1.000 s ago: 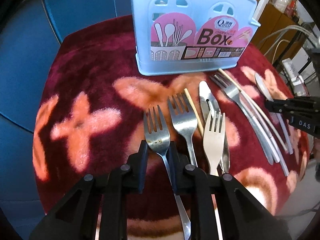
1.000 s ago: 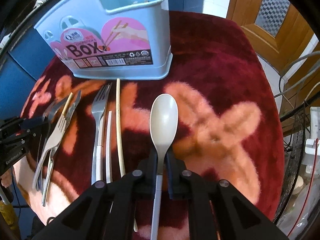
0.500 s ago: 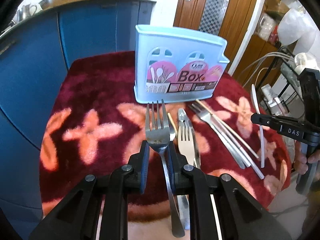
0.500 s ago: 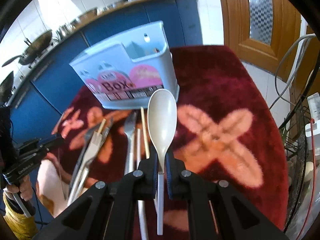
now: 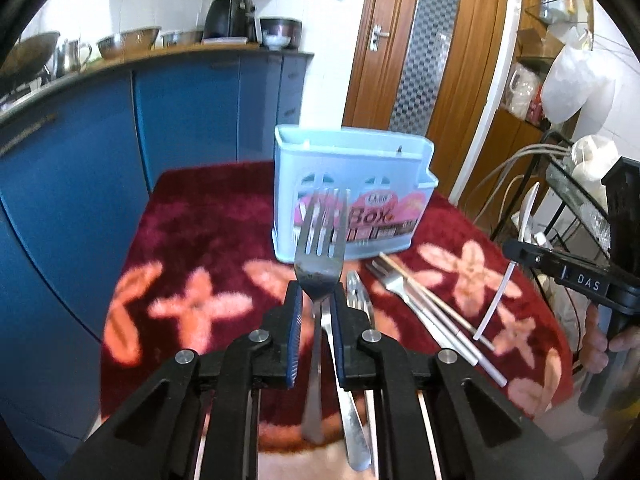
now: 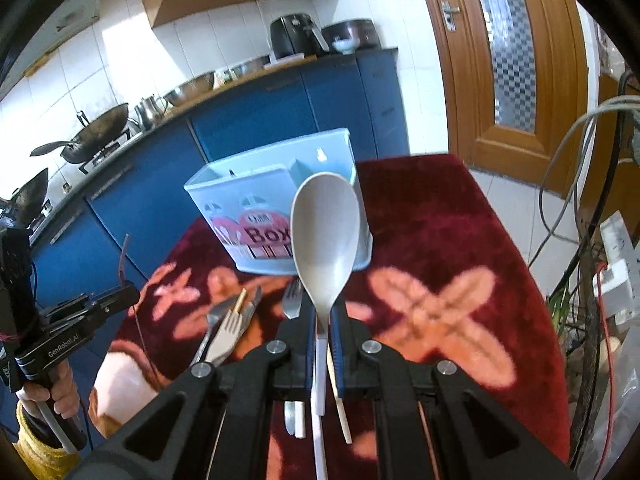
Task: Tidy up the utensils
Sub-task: 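Lift the fork with the left tool while the right tool carries the spoon over the blue holder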
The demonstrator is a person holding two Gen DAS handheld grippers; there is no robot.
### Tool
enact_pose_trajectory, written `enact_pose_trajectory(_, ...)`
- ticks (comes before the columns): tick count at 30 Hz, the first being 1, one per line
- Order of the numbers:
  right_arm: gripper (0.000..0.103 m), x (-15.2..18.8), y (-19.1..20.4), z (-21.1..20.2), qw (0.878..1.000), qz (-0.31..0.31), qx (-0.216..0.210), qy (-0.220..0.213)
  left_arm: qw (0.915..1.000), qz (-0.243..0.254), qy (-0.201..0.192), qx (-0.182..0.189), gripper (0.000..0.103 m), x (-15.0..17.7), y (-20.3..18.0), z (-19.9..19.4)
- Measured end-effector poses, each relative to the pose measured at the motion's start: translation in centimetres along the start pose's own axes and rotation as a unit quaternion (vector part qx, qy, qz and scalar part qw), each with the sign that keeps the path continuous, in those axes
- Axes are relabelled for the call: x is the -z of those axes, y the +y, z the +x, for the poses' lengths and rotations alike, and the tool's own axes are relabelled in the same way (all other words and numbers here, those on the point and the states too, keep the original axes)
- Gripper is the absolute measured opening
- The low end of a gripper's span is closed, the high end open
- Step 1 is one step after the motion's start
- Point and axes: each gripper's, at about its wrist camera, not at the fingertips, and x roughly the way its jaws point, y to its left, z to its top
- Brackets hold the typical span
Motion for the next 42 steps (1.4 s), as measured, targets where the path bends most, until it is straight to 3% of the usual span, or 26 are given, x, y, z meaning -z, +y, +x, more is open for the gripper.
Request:
enact_pose_trajectory(2, 0.009, -0.5, 0.4, -0.4, 1.0, -0.004, 0.0, -0.013, 0.9999, -0.001, -0.011, 0.003, 0.0, -0.5, 0.0, -0.4)
enact_pose_trajectory(18, 0.009, -4.4, 1.4, -1.2, 0.998, -0.014, -0.002, -0.058, 0.999, 0.004, -0.04, 0.02, 0.0, -4.9, -1.0, -0.1)
enact_pose_trajectory(33, 0.009, -10.9, 2.2, -0.6, 0.994, -0.036, 0.016, -0.102, 0.9935, 0.005, -0.112, 0.021, 0.0, -14.5, -1.4, -1.9)
enact_pose_trajectory(42, 0.009, -14.0, 2.6, 2.6, 0.994, -0.044, 0.032, -0.099, 0.9938, -0.012, -0.108, 0.024, 0.0, -17.6, -0.8, 1.5)
